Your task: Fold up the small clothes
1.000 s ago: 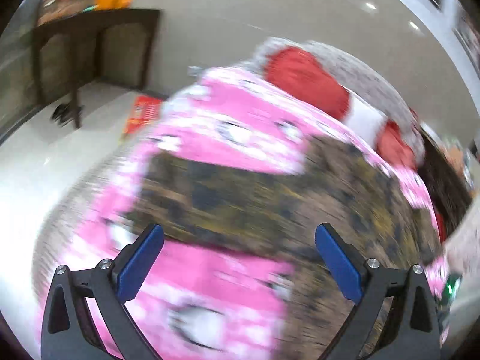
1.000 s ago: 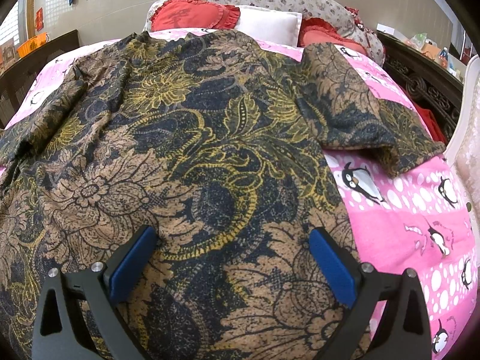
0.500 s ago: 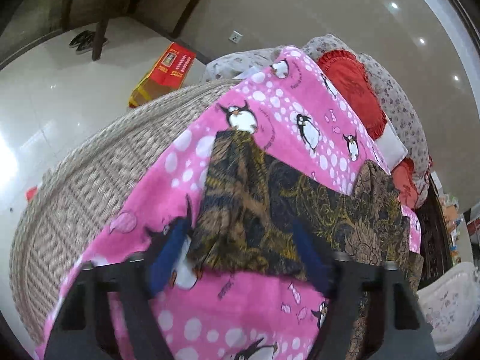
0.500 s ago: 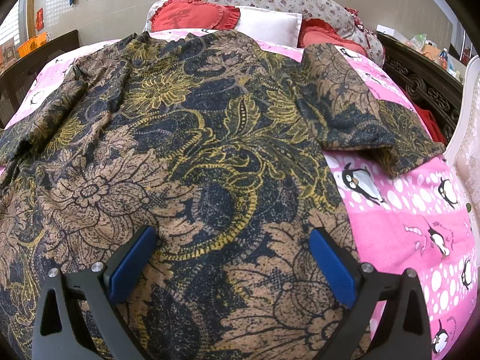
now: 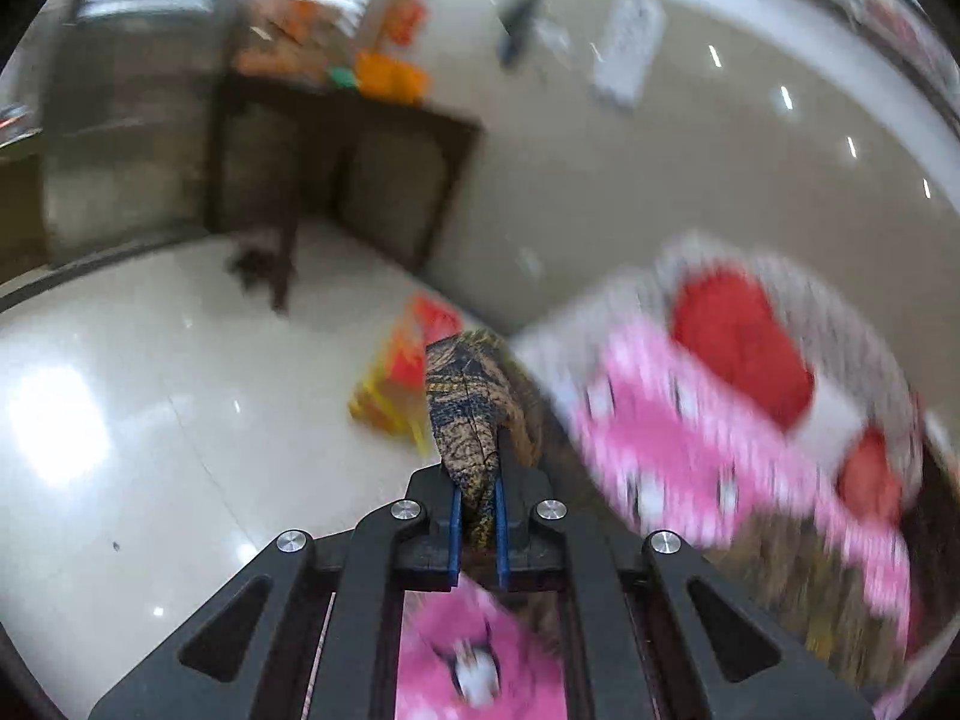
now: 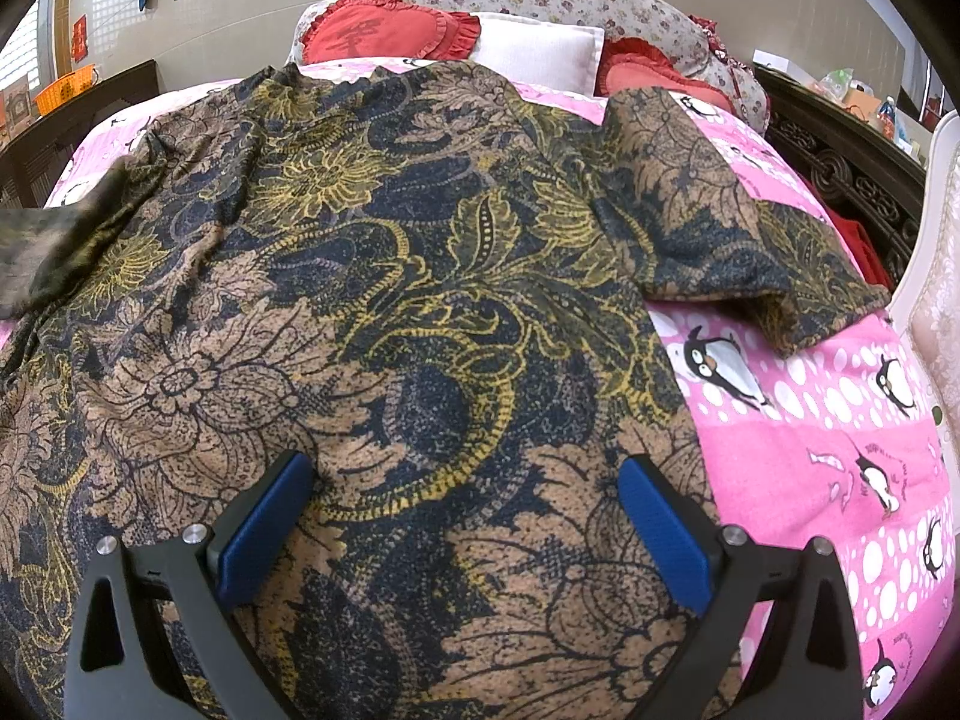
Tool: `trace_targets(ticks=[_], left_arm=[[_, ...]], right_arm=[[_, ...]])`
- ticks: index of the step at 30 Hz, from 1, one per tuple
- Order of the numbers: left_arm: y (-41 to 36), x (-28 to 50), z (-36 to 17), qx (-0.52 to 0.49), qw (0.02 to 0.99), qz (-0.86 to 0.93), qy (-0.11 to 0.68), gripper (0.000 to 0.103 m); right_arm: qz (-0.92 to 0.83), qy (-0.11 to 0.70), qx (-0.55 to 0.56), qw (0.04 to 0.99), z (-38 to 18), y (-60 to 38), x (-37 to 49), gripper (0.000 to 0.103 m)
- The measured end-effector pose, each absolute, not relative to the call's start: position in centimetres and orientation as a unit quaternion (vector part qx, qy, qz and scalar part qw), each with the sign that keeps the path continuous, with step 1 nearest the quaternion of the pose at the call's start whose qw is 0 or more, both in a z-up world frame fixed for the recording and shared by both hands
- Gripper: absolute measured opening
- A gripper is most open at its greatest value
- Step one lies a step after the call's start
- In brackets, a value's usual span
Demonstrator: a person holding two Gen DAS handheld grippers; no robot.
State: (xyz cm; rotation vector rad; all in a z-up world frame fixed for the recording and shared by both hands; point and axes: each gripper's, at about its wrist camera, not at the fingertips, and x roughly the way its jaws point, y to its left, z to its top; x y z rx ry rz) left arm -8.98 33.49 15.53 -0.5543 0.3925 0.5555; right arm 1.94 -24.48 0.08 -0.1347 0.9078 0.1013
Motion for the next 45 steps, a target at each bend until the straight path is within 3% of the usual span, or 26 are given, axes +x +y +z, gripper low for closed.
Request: trace_targets(ticks=[5, 9, 14, 20, 23, 25, 29, 34, 37, 42, 43, 44, 45], left_arm=[[32.3, -8.5, 19.5, -0.25, 0.93, 0.218, 0.158, 0.0], [24.7, -4.0, 19.1, -0.236, 0.949, 0.071, 0.198, 0.0], [8.6, 2.9, 14.1, -0.192, 0.932, -0.12, 0.285, 0.0], [-2.9, 6.7, 5.6, -0.114, 0.905, -0.156, 0.379, 0.0], [-4.1, 5.9, 3.5, -0.097, 0.888, -0.174, 0.414, 0.002], [-4.3, 4.3, 3.9, -0.091, 0.887, -0.195, 0.408, 0.017], [-1.6, 0.3, 4.7, -0.054, 0.9, -0.181, 0.394, 0.019], [2.5, -1.5, 1.9, -0.041, 0.9, -0.12, 0.417, 0.019], [3.9, -1.6, 1.5, -0.089, 0.903, -0.104, 0.408, 0.019], [3.6, -1.3, 1.1, -0.084, 0.903, -0.098, 0.411, 0.019], [3.7, -1.3, 1.1, -0.088, 0.902, -0.1, 0.411, 0.019], [3.8, -1.2, 1.0, -0.092, 0.901, -0.101, 0.411, 0.019], [3.9, -1.2, 0.9, -0.096, 0.901, -0.103, 0.411, 0.019]], right_arm=[[0.048, 0.437, -0.066, 0.896, 0.1, -24.4, 1.9, 0.103], [0.047, 0.437, -0.067, 0.896, 0.1, -24.4, 2.2, 0.103], [0.047, 0.437, -0.068, 0.896, 0.0, -24.3, 2.0, 0.103], [0.048, 0.438, -0.064, 0.895, -0.1, -24.5, 2.1, 0.103], [0.05, 0.45, -0.061, 0.889, 0.1, -24.6, 2.4, 0.103], [0.054, 0.47, -0.058, 0.879, 0.6, -24.6, 3.0, 0.103], [0.065, 0.441, 0.009, 0.895, 3.9, -25.1, 4.8, 0.103], [0.196, 0.429, 0.079, 0.878, 5.4, -22.4, 9.6, 0.101], [0.258, 0.442, 0.111, 0.852, 3.4, -20.6, 12.0, 0.086], [0.255, 0.455, 0.108, 0.847, 0.3, -19.2, 14.5, 0.069], [0.254, 0.451, 0.104, 0.849, 0.3, -19.0, 14.4, 0.057], [0.253, 0.453, 0.097, 0.849, 0.4, -18.9, 14.6, 0.033], [0.253, 0.457, 0.099, 0.847, 0.4, -19.1, 14.9, 0.018]])
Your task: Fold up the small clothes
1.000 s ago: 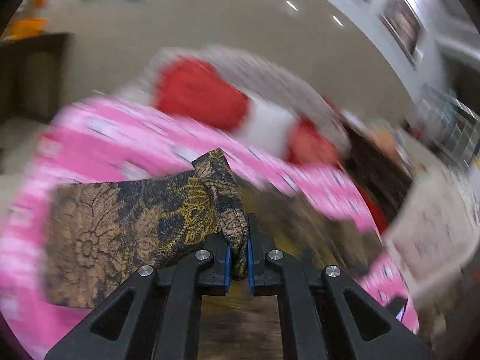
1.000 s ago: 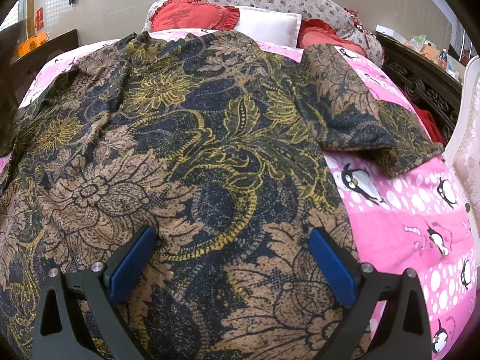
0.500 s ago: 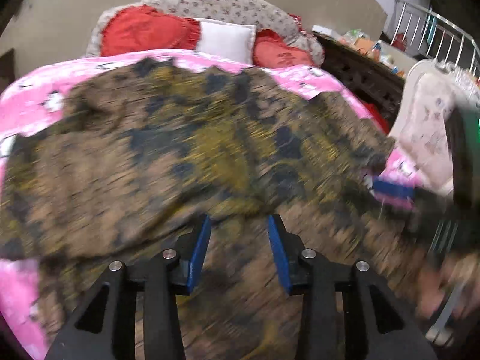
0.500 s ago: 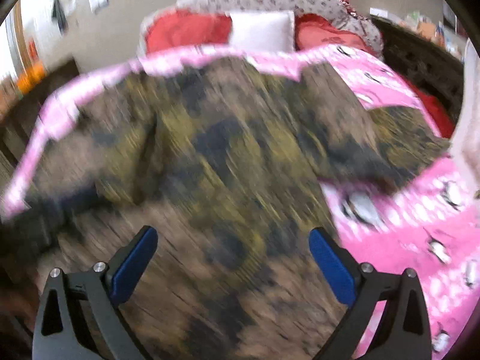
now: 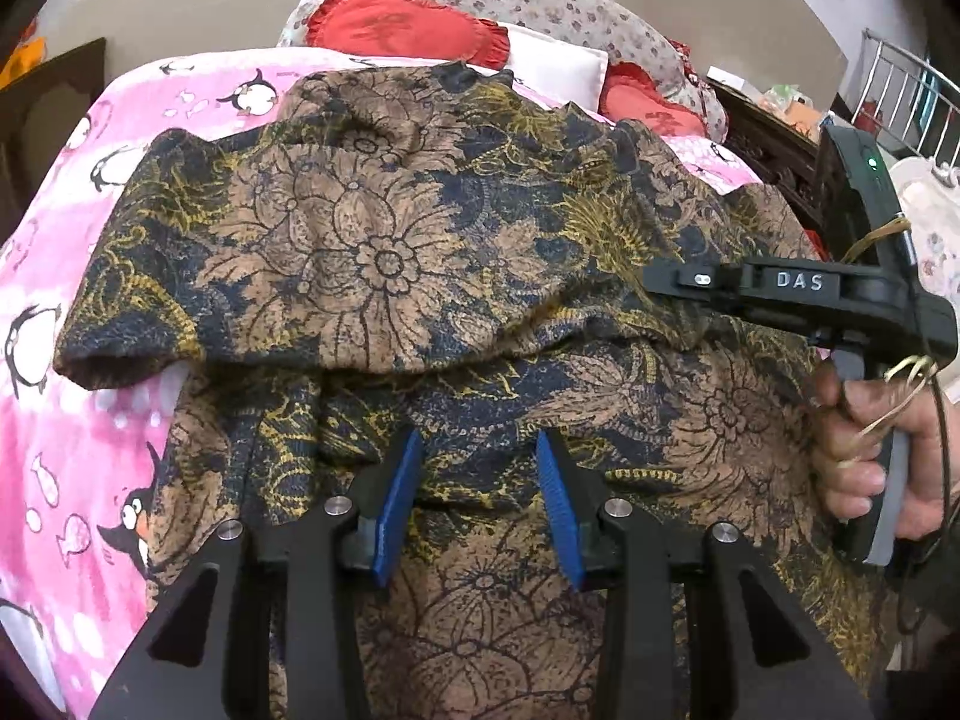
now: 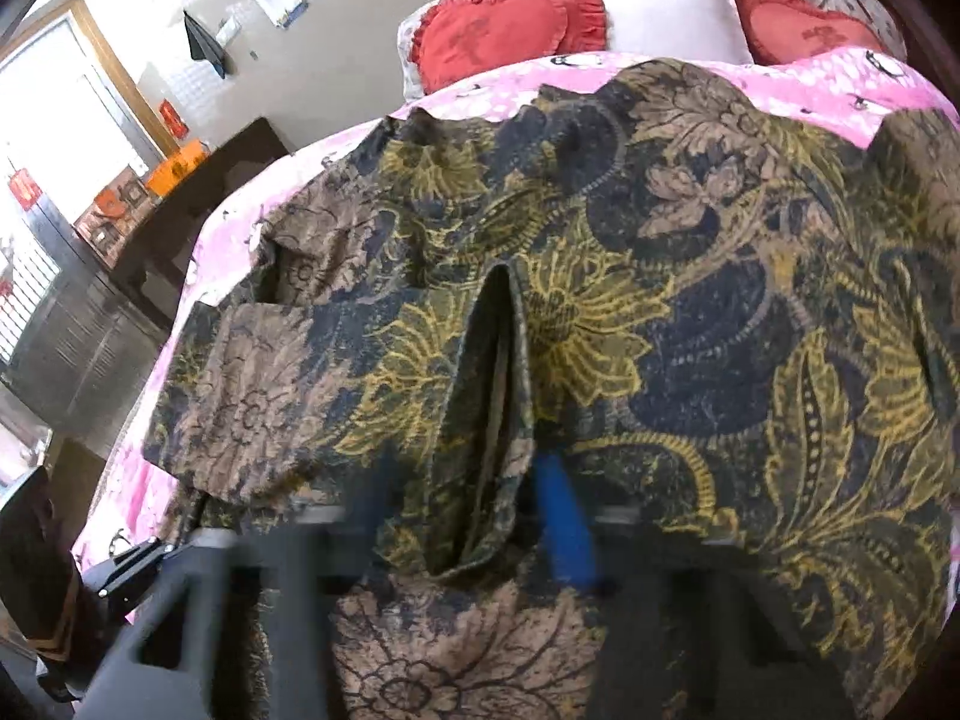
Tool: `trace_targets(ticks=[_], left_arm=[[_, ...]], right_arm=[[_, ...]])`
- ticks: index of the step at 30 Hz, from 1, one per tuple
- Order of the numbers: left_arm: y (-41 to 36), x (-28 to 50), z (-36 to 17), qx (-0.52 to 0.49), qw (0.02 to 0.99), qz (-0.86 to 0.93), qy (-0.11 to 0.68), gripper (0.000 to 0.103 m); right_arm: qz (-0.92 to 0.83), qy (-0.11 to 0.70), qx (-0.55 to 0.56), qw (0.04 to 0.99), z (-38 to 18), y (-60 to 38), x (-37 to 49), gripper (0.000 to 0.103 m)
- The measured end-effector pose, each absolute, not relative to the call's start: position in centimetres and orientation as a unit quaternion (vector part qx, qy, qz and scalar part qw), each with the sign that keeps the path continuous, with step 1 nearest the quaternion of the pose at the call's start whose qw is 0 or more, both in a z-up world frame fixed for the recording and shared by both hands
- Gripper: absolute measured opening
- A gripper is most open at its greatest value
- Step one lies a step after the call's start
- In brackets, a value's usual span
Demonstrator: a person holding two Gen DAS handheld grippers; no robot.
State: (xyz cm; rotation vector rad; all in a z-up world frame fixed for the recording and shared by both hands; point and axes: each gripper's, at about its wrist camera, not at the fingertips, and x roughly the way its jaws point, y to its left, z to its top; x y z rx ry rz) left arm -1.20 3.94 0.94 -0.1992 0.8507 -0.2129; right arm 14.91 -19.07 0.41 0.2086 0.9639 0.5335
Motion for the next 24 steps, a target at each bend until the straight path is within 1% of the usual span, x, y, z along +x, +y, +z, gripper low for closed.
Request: trace_targets(ticks=[1, 3, 6, 10, 13, 17, 21, 22, 24], left_arm=[[4.1, -1.1, 0.7, -0.098, 0.9, -0.104, 0.411, 0.019], [4.0, -1.1, 0.6, -0.097, 0.9, -0.103, 0.411, 0.019], [3.9, -1.0, 0.6, -0.095, 0.901, -0.102, 0.411, 0.02], [3.8, -1.0, 0.6, -0.094, 0.901, -0.102, 0.411, 0.02], [3.7, -1.0, 0.6, -0.094, 0.901, -0.101, 0.411, 0.02], [3.6, -1.5, 1.5, -0.086, 0.906, -0.087, 0.406, 0.02], [4.2, -2.7, 4.6, -0.081, 0.928, -0.057, 0.358, 0.02], [4.5, -2.7, 5.6, -0.085, 0.934, -0.046, 0.343, 0.02], [4.8, -1.9, 7.4, -0.089, 0.943, -0.037, 0.317, 0.02]], right_arm=[[0.258, 0.459, 0.114, 0.843, 0.6, -19.6, 15.2, 0.005], [0.26, 0.44, 0.124, 0.851, 1.9, -21.0, 15.0, 0.004], [0.247, 0.425, 0.111, 0.864, 4.0, -23.6, 14.6, 0.004], [0.191, 0.426, 0.108, 0.878, 5.7, -28.8, 14.3, 0.004], [0.156, 0.44, 0.101, 0.879, 5.7, -32.3, 14.1, 0.004], [0.138, 0.465, 0.082, 0.871, 4.3, -33.4, 13.2, 0.004], [0.125, 0.481, 0.063, 0.865, 3.2, -33.3, 13.0, 0.005], [0.122, 0.475, 0.05, 0.87, 3.7, -33.1, 12.8, 0.007], [0.119, 0.454, 0.036, 0.882, 5.1, -33.2, 12.2, 0.021]])
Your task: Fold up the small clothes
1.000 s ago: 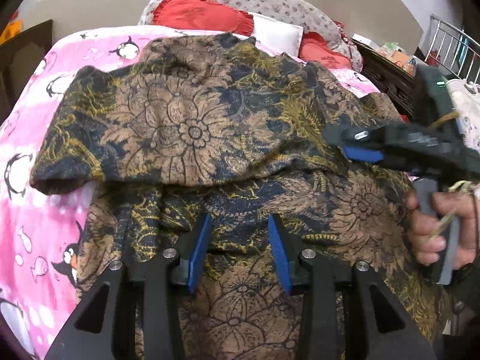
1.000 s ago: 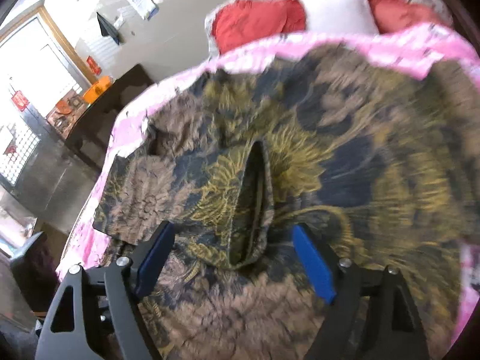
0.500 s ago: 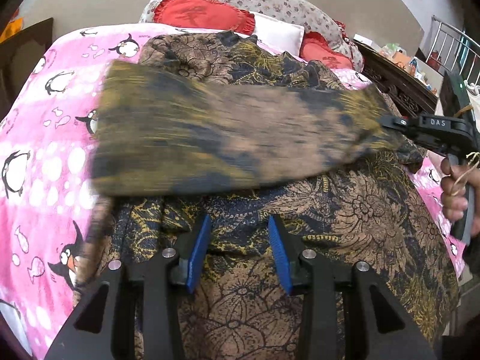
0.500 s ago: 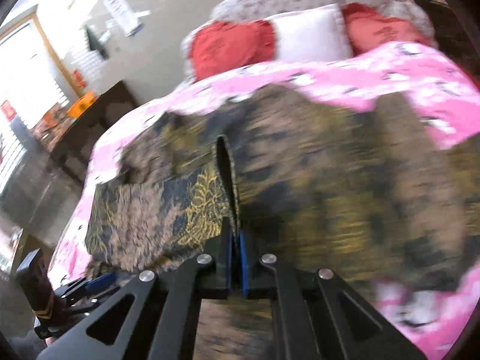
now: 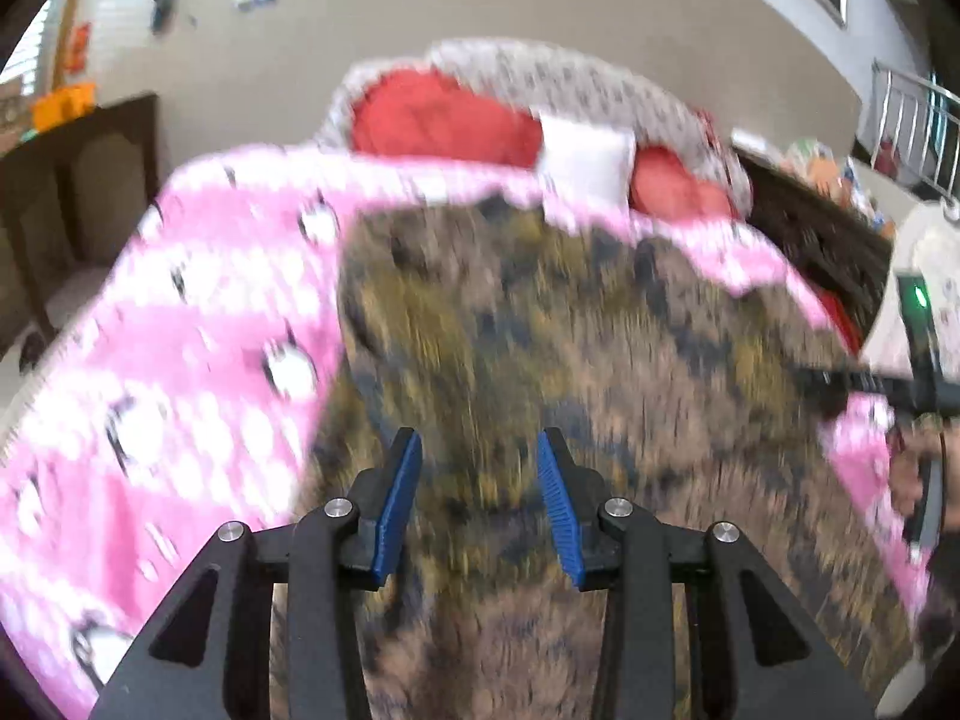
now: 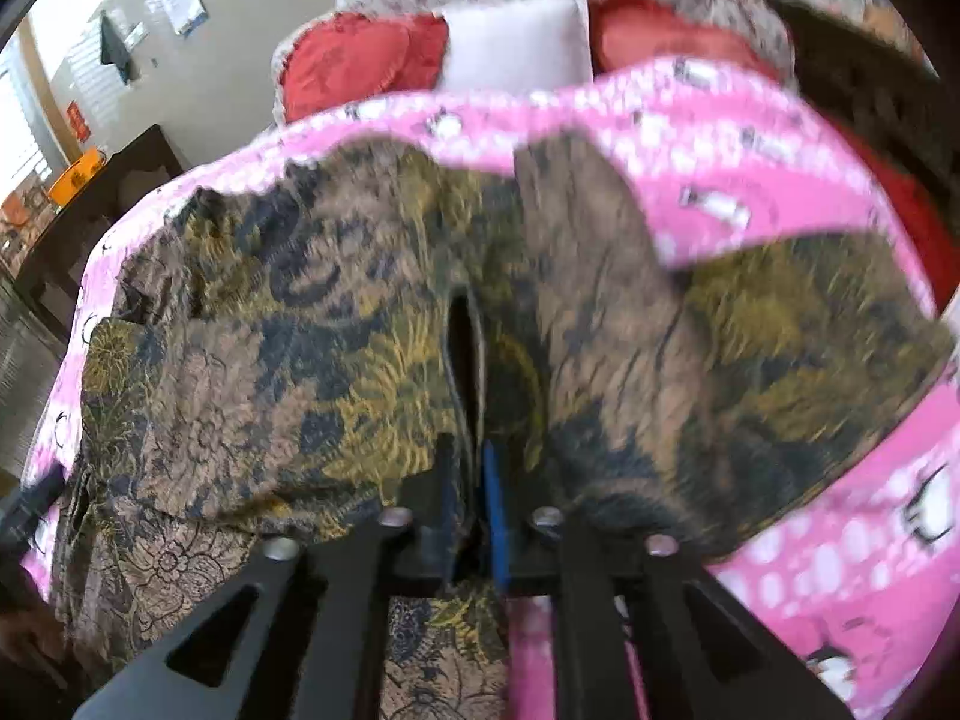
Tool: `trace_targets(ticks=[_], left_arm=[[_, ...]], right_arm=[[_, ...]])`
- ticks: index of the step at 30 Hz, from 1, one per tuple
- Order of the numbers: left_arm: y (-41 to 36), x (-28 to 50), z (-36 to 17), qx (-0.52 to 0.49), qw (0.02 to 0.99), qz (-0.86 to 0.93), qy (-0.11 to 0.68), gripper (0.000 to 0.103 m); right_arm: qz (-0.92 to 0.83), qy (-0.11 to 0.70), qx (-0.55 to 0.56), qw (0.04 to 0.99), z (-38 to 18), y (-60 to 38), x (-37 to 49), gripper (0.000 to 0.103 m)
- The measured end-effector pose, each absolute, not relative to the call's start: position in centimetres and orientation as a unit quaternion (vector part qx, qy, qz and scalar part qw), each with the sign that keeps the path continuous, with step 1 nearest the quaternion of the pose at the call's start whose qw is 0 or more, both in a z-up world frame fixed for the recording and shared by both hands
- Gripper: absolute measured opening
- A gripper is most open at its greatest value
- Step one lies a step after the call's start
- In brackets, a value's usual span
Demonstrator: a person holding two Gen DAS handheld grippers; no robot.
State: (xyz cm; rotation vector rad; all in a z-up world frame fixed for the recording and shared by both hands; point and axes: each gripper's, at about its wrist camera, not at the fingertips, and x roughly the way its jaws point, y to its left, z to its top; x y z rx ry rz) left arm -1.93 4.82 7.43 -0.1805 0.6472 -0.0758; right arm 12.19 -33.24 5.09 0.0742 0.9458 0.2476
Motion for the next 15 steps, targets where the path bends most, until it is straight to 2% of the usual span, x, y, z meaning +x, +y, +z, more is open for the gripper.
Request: trace_targets(ticks=[1, 2, 6, 10, 13, 14, 15], left_arm=[[4.7, -1.1, 8.1, -0.085, 0.946, -0.037, 0.31, 0.02], [4.5, 0.0, 8.6, -0.078, 0.948, -0.037, 0.307, 0.02], [3.8, 6.3, 7.2, -0.066, 0.936, -0.037, 0.344, 0.02], [5.6, 10.9, 2.4, -0.083, 0.907, 0.036, 0.41, 0.019], [5.9, 11.4, 1.3, -0.082, 0.91, 0.028, 0.405, 0.02], [5.6, 11.5, 1.3, -0.072, 0.909, 0.029, 0.409, 0.02], [5.4, 11.5, 1.5, -0.061, 0.909, 0.028, 0.411, 0.02]], right_arm=[[0.117, 0.438, 0.031, 0.891, 6.0, -33.3, 11.8, 0.033], [0.115, 0.415, 0.026, 0.902, 7.1, -33.4, 11.3, 0.039], [0.154, 0.361, 0.03, 0.919, 9.3, -32.1, 10.8, 0.039], [0.182, 0.373, -0.004, 0.91, 7.1, -28.8, 12.4, 0.039], [0.156, 0.412, 0.015, 0.898, 3.7, -29.0, 15.4, 0.039], [0.144, 0.441, 0.02, 0.886, 2.1, -29.2, 16.3, 0.034], [0.146, 0.445, 0.024, 0.883, 1.3, -29.3, 16.5, 0.034]])
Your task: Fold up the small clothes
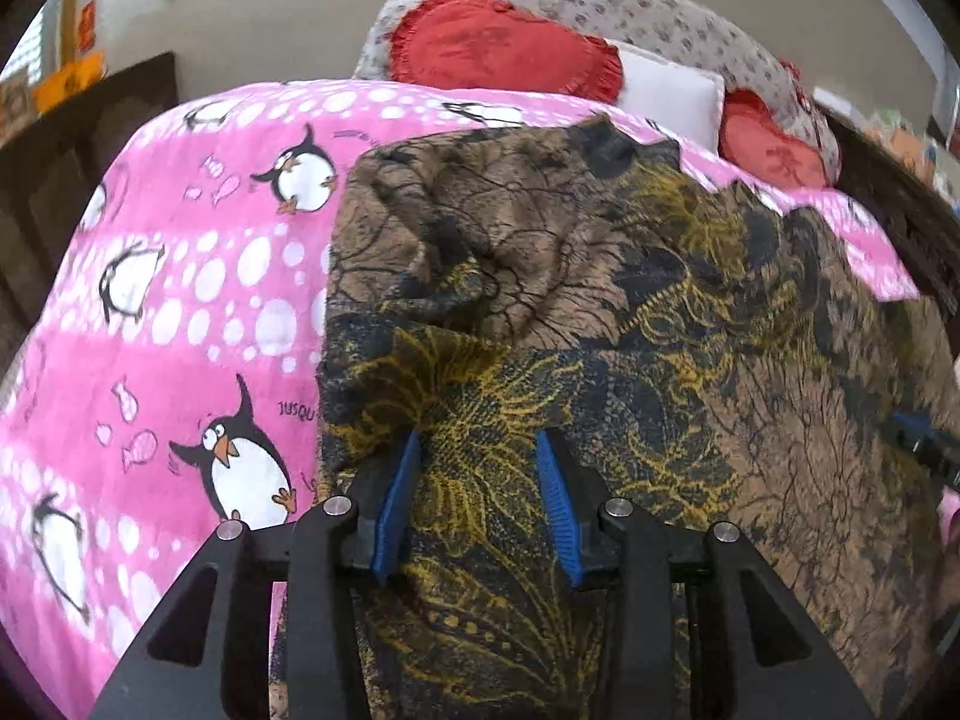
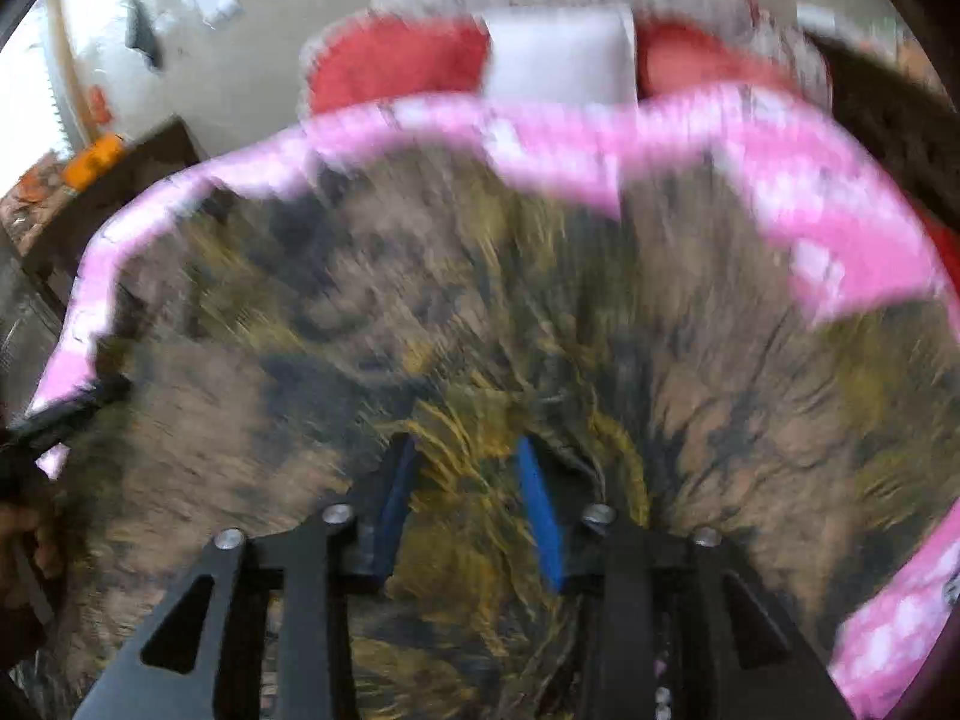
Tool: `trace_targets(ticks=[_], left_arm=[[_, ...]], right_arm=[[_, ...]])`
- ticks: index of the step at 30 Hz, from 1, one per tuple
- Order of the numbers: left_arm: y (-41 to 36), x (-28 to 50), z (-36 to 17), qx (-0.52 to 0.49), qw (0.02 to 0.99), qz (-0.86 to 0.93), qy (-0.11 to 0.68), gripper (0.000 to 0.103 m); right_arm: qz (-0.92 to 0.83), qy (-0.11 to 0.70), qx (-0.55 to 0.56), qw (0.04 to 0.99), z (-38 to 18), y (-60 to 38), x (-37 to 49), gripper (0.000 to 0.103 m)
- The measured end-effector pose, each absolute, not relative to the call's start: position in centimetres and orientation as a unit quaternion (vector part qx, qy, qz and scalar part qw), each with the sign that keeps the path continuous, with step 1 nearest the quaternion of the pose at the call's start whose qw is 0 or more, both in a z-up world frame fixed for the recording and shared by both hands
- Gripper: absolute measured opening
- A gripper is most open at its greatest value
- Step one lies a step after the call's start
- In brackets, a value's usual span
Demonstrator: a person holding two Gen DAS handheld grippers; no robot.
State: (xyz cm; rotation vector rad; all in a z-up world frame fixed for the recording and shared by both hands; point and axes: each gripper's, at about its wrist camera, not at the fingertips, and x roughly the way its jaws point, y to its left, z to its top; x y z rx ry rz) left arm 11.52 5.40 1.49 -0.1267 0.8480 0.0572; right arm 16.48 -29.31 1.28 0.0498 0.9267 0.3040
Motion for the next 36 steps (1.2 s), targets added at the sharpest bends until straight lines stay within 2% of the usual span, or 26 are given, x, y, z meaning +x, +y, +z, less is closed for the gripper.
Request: trace_targets(ticks=[5, 7, 9, 11, 13, 14, 18, 19, 20, 22, 23, 27, 28, 29, 34, 36], left_arm=[[5.4, 9.2, 3.7, -0.071, 0.916, 0.019, 0.393, 0.02], [5.1, 7.4, 4.4, -0.077, 0.923, 0.009, 0.378, 0.02], [4.4, 5.6, 4.3, -0.069, 0.927, 0.005, 0.369, 0.02], [3.7, 4.9, 3.0, -0.051, 0.922, 0.002, 0.383, 0.021], [3.5, 4.8, 1.7, -0.037, 0.915, 0.001, 0.402, 0.022], [3.7, 4.6, 2.1, -0.038, 0.918, 0.002, 0.395, 0.022], [4.1, 3.0, 3.2, -0.066, 0.92, -0.013, 0.386, 0.022], [4.1, 2.6, 2.9, -0.064, 0.921, -0.019, 0.385, 0.027], [4.0, 2.2, 2.1, -0.063, 0.919, -0.027, 0.388, 0.031], [4.1, 2.1, 1.0, -0.071, 0.913, -0.028, 0.402, 0.05], [4.4, 2.5, 0.9, -0.082, 0.91, -0.031, 0.406, 0.051], [4.2, 2.7, 0.6, -0.082, 0.906, -0.042, 0.412, 0.064], [4.0, 2.8, 0.5, -0.077, 0.906, -0.042, 0.414, 0.066], [3.8, 3.0, 0.5, -0.074, 0.905, -0.043, 0.416, 0.067], [3.7, 2.9, 0.3, -0.074, 0.904, -0.051, 0.418, 0.074], [3.6, 3.0, 0.3, -0.072, 0.904, -0.051, 0.419, 0.074]], right_arm=[[0.147, 0.435, 0.003, 0.889, 3.3, -28.8, 15.3, 0.034], [0.163, 0.407, 0.011, 0.899, 4.9, -29.0, 13.8, 0.034], [0.19, 0.387, 0.017, 0.902, 5.8, -28.8, 12.1, 0.038], [0.205, 0.409, -0.008, 0.889, 4.6, -27.9, 11.1, 0.045], [0.2, 0.466, -0.043, 0.861, 1.5, -26.8, 11.1, 0.045], [0.199, 0.469, -0.044, 0.859, 0.8, -26.9, 10.9, 0.045], [0.195, 0.422, 0.027, 0.885, 5.6, -30.2, 9.7, 0.044], [0.194, 0.391, 0.039, 0.899, 7.2, -31.8, 9.1, 0.046], [0.179, 0.363, 0.044, 0.913, 8.9, -33.9, 8.7, 0.052], [0.116, 0.332, 0.054, 0.935, 10.8, -38.9, 8.9, 0.063], [0.066, 0.329, 0.069, 0.94, 11.0, -42.7, 9.6, 0.064], [-0.051, 0.363, 0.189, 0.911, 8.5, -55.1, 12.1, 0.062], [-0.069, 0.368, 0.214, 0.902, 7.6, -57.4, 12.4, 0.056], [-0.088, 0.372, 0.231, 0.894, 6.7, -59.3, 12.7, 0.054], [-0.083, 0.382, 0.277, 0.878, 3.3, -62.9, 14.9, 0.049], [-0.095, 0.385, 0.268, 0.878, 3.0, -62.9, 15.5, 0.036]])
